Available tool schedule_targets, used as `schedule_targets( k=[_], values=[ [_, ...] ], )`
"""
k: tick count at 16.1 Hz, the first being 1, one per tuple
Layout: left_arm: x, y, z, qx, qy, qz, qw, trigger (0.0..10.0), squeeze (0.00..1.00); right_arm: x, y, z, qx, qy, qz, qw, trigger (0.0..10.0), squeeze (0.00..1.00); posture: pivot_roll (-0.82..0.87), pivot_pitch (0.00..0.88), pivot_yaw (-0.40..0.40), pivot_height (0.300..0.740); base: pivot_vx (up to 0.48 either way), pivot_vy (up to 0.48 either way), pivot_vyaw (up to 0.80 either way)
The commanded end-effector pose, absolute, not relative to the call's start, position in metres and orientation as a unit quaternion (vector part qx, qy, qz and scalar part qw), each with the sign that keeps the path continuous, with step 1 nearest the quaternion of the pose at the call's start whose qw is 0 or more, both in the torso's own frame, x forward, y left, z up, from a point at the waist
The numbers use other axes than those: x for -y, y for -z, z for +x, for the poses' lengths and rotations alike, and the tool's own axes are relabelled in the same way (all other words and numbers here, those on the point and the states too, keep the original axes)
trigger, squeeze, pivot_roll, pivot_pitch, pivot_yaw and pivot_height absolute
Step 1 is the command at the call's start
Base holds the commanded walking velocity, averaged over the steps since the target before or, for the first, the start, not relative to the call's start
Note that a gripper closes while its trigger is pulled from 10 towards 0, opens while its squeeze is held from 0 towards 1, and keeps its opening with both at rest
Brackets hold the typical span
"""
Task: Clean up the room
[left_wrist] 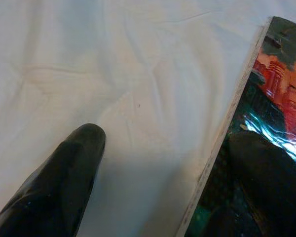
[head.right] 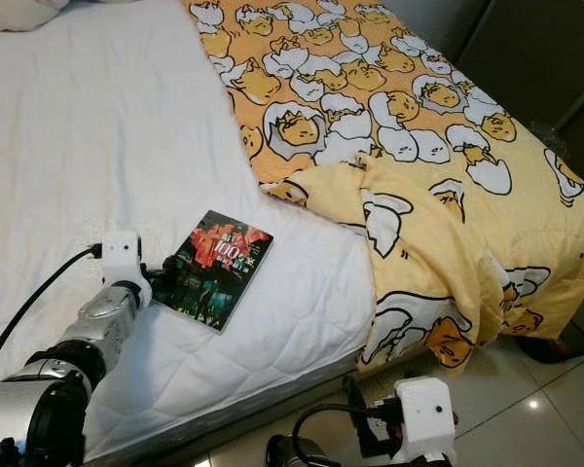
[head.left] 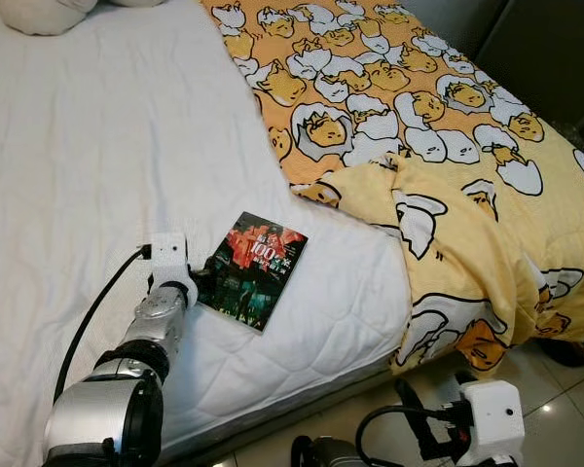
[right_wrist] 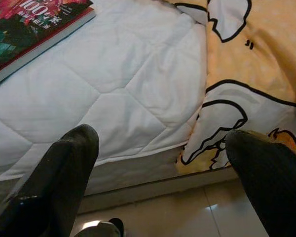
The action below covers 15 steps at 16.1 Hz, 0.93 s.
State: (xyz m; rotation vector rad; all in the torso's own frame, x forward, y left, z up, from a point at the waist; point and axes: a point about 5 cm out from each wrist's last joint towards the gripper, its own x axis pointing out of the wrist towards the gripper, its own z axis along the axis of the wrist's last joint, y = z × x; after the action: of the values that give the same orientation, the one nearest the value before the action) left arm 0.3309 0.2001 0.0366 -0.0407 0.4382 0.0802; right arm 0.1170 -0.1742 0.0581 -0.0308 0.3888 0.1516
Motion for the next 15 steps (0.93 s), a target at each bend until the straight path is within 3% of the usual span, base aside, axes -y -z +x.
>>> schedule_targets(
  k=[1,3,8,15],
  values=[
    [-0.2,-0.032,0.326,-0.214,-0.025,-0.041,0.976,10.0,0.0,0.176,-0.059,0.116,-0.198,-0.075,-0.013,0.977,10.0,0.0,-0.22,0.112,-0.1,0.74,0.0,0.0,0.0],
    [-0.197,-0.028,0.32,-0.197,0.025,-0.038,0.979,10.0,0.0,0.177,-0.056,0.115,-0.202,-0.074,-0.012,0.976,10.0,0.0,-0.21,0.111,-0.094,0.74,0.0,0.0,0.0],
    [-0.19,-0.009,0.304,-0.243,0.062,-0.032,0.968,10.0,0.0,0.177,-0.053,0.116,-0.209,-0.082,-0.015,0.974,10.0,0.0,-0.2,0.101,-0.096,0.74,0.0,0.0,0.0],
    [-0.16,0.015,0.283,-0.311,0.166,-0.046,0.935,10.0,0.0,0.178,-0.05,0.115,-0.217,-0.086,-0.019,0.972,10.0,0.0,-0.2,0.095,-0.094,0.74,0.0,0.0,0.0]
  ],
)
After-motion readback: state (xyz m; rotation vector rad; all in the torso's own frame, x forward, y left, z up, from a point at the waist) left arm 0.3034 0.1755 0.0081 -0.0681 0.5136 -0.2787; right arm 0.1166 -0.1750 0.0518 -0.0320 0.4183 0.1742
